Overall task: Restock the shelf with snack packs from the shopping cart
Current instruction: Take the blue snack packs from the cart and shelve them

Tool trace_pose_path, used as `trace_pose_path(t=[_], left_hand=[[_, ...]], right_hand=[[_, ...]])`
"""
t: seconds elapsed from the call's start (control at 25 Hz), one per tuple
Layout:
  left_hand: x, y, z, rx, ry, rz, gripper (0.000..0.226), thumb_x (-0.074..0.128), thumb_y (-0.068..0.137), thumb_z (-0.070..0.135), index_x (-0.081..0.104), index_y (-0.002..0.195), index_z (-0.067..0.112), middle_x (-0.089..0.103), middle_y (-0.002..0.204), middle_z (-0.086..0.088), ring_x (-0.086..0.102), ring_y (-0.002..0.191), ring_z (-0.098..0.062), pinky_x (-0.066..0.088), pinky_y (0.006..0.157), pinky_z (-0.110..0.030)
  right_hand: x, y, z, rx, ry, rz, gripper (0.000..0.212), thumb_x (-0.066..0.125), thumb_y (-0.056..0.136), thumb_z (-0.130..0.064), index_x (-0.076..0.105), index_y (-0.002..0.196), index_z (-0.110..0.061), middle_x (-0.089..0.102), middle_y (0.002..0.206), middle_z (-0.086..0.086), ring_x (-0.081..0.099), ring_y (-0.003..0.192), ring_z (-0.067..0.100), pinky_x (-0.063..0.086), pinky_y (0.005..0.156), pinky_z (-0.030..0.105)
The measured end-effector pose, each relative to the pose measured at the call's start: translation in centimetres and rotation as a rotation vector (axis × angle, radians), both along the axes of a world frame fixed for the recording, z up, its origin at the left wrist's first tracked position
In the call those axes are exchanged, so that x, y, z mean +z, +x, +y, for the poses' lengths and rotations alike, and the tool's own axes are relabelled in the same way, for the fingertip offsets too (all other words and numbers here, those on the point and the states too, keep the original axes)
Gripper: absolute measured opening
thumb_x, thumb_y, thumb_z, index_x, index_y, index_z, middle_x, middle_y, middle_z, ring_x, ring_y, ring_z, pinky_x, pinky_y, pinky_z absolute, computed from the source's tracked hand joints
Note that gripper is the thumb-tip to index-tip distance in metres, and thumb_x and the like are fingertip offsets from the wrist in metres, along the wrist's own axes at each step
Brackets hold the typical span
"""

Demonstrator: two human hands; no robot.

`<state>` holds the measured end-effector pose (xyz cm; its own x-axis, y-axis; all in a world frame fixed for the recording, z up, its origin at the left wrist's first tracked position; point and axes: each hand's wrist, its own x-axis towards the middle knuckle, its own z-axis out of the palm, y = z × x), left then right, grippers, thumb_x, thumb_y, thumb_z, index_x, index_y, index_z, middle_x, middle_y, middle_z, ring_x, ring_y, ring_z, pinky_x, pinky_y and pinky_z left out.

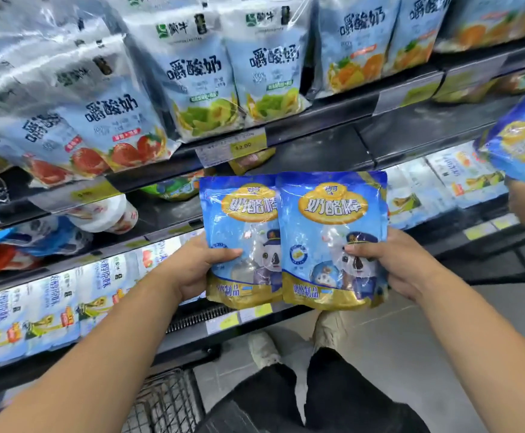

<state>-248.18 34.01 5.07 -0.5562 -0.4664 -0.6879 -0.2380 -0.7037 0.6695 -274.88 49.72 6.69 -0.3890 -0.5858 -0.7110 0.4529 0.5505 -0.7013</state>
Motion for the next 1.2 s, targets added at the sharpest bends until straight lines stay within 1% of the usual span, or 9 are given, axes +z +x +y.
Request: trace_pose_path(t=[0.08, 0.2, 0.36, 0.48, 0.6, 0.76, 0.84, 1.04, 1.2], left_hand=[[-1.6, -0.5, -0.6, 0.021, 0.001, -0.007, 0.057, 0.068, 0.067, 0.003, 0.06, 0.124, 0.004, 0.075, 0.107, -0.011, 0.074, 0.087, -0.025, 0.062, 0.074, -0.04], [-4.0, -1.0, -1.7, 0.05, -0.022, -0.013, 0.057, 0.067, 0.068, 0.004, 0.06, 0.125, 0.004, 0.075, 0.108, -0.01, 0.074, 0.089, -0.024, 0.061, 0.078, -0.04], [-5.7, -2.1, -2.7, 0.064, -0.071, 0.03, 0.053, 0.069, 0.068, -0.006, 0.062, 0.119, 0.008, 0.077, 0.101, -0.006, 0.074, 0.085, -0.021, 0.061, 0.069, -0.034], [-6.9, -3.0, -3.3, 0.1, -0.1, 0.067, 0.053, 0.075, 0.059, -0.004, 0.068, 0.11, 0.011, 0.077, 0.101, -0.006, 0.074, 0.086, -0.02, 0.06, 0.068, -0.031], [-8.0, -3.6, -3.7, 0.106, -0.114, 0.108, 0.054, 0.082, 0.051, 0.012, 0.075, 0.105, 0.012, 0.074, 0.11, -0.01, 0.074, 0.092, -0.023, 0.059, 0.07, -0.03], [-9.0, -4.6, -4.3, 0.122, -0.16, 0.096, 0.047, 0.061, 0.07, 0.004, 0.065, 0.116, 0.01, 0.075, 0.109, -0.007, 0.074, 0.092, -0.02, 0.059, 0.07, -0.029], [-9.1, -5.1, -4.5, 0.107, -0.18, 0.091, 0.045, 0.053, 0.074, 0.0, 0.065, 0.117, 0.01, 0.075, 0.111, -0.007, 0.074, 0.093, -0.02, 0.06, 0.072, -0.031], [-9.1, -5.3, -4.5, 0.12, -0.19, 0.061, 0.044, 0.053, 0.075, 0.0, 0.066, 0.117, 0.01, 0.073, 0.116, -0.01, 0.073, 0.097, -0.024, 0.06, 0.076, -0.034], [-9.0, -5.0, -4.5, 0.142, -0.169, 0.073, 0.046, 0.053, 0.074, 0.001, 0.066, 0.118, 0.008, 0.073, 0.114, -0.011, 0.074, 0.094, -0.024, 0.061, 0.071, -0.033]], right_hand=[[-1.7, -0.7, -0.7, -0.007, -0.009, -0.006, 0.034, 0.069, 0.076, 0.012, 0.068, 0.104, -0.008, 0.077, 0.094, 0.012, 0.075, 0.083, 0.029, 0.06, 0.071, 0.04], [-4.2, -1.5, -2.0, 0.013, -0.022, 0.007, 0.039, 0.07, 0.074, 0.011, 0.068, 0.109, -0.007, 0.076, 0.097, 0.012, 0.074, 0.085, 0.029, 0.059, 0.074, 0.039], [-6.4, -2.9, -3.6, 0.021, -0.092, 0.02, 0.037, 0.069, 0.072, 0.011, 0.07, 0.1, -0.012, 0.077, 0.095, 0.01, 0.074, 0.081, 0.025, 0.062, 0.071, 0.039], [-8.1, -4.1, -4.4, 0.011, -0.147, 0.016, 0.049, 0.072, 0.059, 0.002, 0.069, 0.107, -0.007, 0.075, 0.1, 0.015, 0.073, 0.08, 0.027, 0.062, 0.066, 0.038], [-9.8, -5.1, -4.9, 0.012, -0.189, 0.008, 0.056, 0.071, 0.057, 0.001, 0.068, 0.112, -0.004, 0.073, 0.104, 0.016, 0.073, 0.08, 0.026, 0.062, 0.068, 0.038], [-11.0, -5.9, -5.9, 0.017, -0.217, 0.028, 0.059, 0.07, 0.055, 0.002, 0.066, 0.114, -0.003, 0.074, 0.104, 0.014, 0.073, 0.079, 0.023, 0.061, 0.067, 0.033], [-11.6, -6.4, -6.3, 0.01, -0.214, 0.035, 0.055, 0.07, 0.055, 0.003, 0.068, 0.109, -0.004, 0.073, 0.107, 0.017, 0.073, 0.084, 0.027, 0.062, 0.071, 0.036], [-11.9, -7.3, -6.6, 0.031, -0.228, 0.023, 0.057, 0.074, 0.051, 0.001, 0.069, 0.107, -0.005, 0.072, 0.111, 0.02, 0.069, 0.102, 0.038, 0.057, 0.084, 0.051], [-11.0, -8.1, -7.4, 0.033, -0.311, 0.055, 0.048, 0.069, 0.056, 0.004, 0.068, 0.103, -0.006, 0.072, 0.109, 0.018, 0.072, 0.095, 0.031, 0.06, 0.082, 0.043]])
